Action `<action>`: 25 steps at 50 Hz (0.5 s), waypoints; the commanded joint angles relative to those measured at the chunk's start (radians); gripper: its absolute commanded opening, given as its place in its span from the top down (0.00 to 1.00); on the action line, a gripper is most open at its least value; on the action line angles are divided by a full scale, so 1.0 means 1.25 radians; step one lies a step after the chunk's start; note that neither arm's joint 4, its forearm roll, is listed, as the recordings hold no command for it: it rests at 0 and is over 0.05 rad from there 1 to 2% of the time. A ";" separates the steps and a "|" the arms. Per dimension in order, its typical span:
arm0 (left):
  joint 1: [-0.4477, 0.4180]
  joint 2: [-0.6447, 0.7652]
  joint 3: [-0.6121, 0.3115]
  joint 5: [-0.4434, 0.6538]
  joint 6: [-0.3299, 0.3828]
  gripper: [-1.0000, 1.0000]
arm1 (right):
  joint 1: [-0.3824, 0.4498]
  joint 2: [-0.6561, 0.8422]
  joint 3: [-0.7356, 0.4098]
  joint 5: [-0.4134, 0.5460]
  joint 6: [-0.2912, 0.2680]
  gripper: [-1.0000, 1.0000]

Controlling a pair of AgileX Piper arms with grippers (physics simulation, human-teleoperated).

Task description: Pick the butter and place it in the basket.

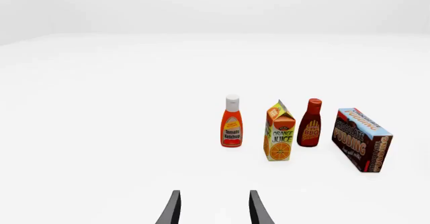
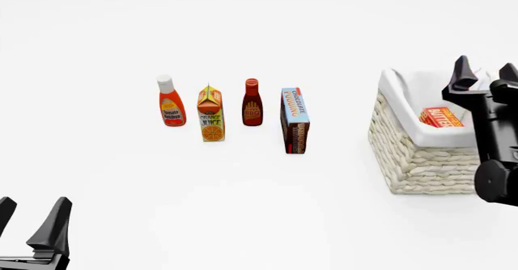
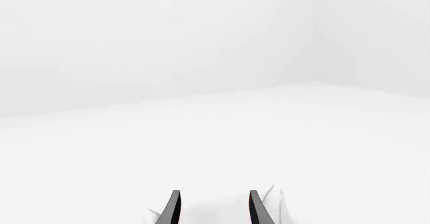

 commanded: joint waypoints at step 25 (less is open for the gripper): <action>0.000 0.000 0.000 0.000 0.000 0.00 | -0.010 -0.794 0.164 0.483 0.014 0.00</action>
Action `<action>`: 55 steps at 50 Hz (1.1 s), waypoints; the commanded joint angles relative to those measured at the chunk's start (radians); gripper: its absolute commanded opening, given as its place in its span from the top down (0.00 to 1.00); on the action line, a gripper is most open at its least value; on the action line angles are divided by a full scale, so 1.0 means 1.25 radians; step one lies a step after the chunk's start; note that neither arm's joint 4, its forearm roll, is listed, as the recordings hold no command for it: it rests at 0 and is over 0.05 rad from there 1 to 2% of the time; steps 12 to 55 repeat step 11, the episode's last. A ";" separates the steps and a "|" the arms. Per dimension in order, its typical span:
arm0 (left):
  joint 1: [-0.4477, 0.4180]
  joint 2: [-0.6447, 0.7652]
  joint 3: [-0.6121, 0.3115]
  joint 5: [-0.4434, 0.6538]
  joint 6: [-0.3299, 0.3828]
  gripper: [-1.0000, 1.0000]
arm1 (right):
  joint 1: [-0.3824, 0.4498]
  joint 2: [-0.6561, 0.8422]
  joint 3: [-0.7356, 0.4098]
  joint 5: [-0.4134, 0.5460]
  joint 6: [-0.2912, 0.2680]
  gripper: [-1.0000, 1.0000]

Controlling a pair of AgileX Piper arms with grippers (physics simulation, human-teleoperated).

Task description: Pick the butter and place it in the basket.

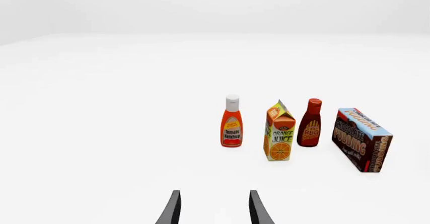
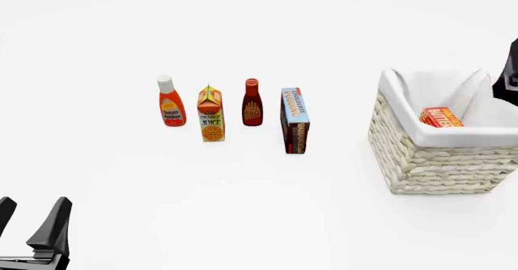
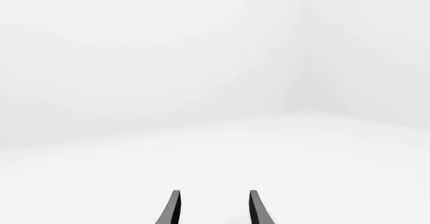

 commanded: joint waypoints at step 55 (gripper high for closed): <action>0.000 0.000 0.000 0.000 0.000 0.00 | 0.064 -0.774 0.018 0.689 -0.010 0.00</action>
